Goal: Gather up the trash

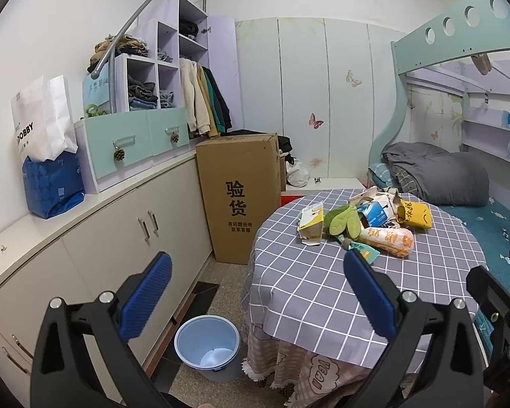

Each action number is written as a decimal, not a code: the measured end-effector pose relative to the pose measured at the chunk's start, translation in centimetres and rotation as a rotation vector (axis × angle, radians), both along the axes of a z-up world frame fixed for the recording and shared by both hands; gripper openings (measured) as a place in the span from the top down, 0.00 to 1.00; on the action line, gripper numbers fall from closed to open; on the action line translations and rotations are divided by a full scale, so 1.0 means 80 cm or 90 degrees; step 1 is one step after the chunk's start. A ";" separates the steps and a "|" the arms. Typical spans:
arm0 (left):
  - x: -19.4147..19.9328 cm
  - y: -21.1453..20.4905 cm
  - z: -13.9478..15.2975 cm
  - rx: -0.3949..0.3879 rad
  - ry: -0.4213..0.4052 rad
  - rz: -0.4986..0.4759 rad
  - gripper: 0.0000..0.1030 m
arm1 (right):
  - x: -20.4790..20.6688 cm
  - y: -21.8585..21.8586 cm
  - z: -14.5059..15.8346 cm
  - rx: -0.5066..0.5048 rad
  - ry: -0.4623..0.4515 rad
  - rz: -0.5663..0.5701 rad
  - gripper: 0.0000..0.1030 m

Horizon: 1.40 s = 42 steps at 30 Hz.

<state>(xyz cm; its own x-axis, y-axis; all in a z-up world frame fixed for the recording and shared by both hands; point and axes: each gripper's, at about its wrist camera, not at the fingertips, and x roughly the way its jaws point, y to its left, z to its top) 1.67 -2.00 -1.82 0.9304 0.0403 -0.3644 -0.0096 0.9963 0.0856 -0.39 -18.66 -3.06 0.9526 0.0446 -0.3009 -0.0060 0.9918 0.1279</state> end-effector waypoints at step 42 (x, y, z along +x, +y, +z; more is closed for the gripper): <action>0.019 0.017 -0.023 -0.006 0.025 0.020 0.04 | 0.032 0.010 -0.023 0.014 0.038 0.021 0.06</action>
<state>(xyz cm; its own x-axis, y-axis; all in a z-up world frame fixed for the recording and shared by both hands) 3.17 -0.63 -3.63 0.9138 0.0653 -0.4009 -0.0371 0.9963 0.0776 2.20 -17.87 -4.90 0.9309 0.0825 -0.3559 -0.0301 0.9882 0.1504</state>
